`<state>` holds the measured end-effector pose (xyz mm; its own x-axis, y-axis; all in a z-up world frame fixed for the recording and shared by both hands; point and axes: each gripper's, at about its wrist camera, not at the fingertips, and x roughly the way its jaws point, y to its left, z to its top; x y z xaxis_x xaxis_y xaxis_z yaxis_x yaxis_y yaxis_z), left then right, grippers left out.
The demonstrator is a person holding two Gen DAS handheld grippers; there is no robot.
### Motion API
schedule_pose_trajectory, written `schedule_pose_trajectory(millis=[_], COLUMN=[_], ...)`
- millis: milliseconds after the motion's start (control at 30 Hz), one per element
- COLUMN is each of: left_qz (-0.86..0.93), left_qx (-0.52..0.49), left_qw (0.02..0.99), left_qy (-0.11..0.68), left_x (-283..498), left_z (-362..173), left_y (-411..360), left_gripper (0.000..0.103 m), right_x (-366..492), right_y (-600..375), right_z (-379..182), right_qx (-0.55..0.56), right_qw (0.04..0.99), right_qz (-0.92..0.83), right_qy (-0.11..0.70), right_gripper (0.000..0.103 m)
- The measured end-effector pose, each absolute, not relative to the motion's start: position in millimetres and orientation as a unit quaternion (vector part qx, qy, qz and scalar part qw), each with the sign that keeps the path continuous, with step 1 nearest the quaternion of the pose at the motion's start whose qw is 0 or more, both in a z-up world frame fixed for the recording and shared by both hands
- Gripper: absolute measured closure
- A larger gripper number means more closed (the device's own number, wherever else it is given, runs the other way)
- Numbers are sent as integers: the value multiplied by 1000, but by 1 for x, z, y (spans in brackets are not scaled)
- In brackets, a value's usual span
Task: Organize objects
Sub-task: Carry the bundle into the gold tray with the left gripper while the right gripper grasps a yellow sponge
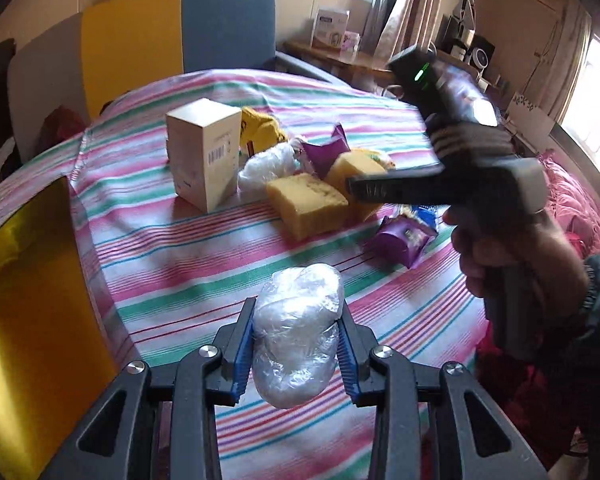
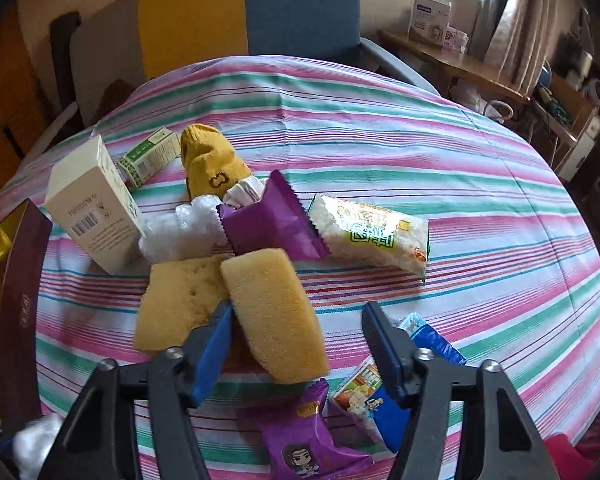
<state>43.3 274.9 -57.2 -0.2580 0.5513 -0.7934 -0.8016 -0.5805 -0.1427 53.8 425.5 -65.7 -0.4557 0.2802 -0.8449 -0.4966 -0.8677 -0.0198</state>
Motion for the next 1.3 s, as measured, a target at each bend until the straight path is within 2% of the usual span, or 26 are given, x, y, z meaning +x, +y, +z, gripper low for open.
schedule_pose_trajectory(millis=[33, 167, 233, 300, 500, 800, 1300], left_qz=[781, 791, 798, 809, 844, 871, 878], left_qx=[-426, -422, -415, -409, -414, -438, -455], left_qw=[434, 427, 425, 413, 335, 221, 144], left_qy=[141, 118, 102, 87, 58, 24, 43], left_x=[43, 38, 35, 27, -5, -47, -99], left_z=[-54, -39, -28, -19, -15, -36, -55], left_y=[271, 259, 244, 228, 176, 108, 65], left_gripper=[67, 67, 67, 67, 67, 67, 67], right_x=[53, 51, 51, 54, 62, 62, 64], right_y=[423, 414, 409, 396, 366, 338, 309], right_z=[-67, -67, -63, -55, -27, -18, -19], right_qx=[-473, -482, -477, -458, -397, -368, -354], right_qw=[231, 227, 232, 250, 229, 205, 169], right_qz=[844, 844, 846, 853, 888, 904, 913], right_qy=[104, 64, 48, -3, -48, -81, -111], right_gripper=[63, 73, 73, 73, 73, 73, 73])
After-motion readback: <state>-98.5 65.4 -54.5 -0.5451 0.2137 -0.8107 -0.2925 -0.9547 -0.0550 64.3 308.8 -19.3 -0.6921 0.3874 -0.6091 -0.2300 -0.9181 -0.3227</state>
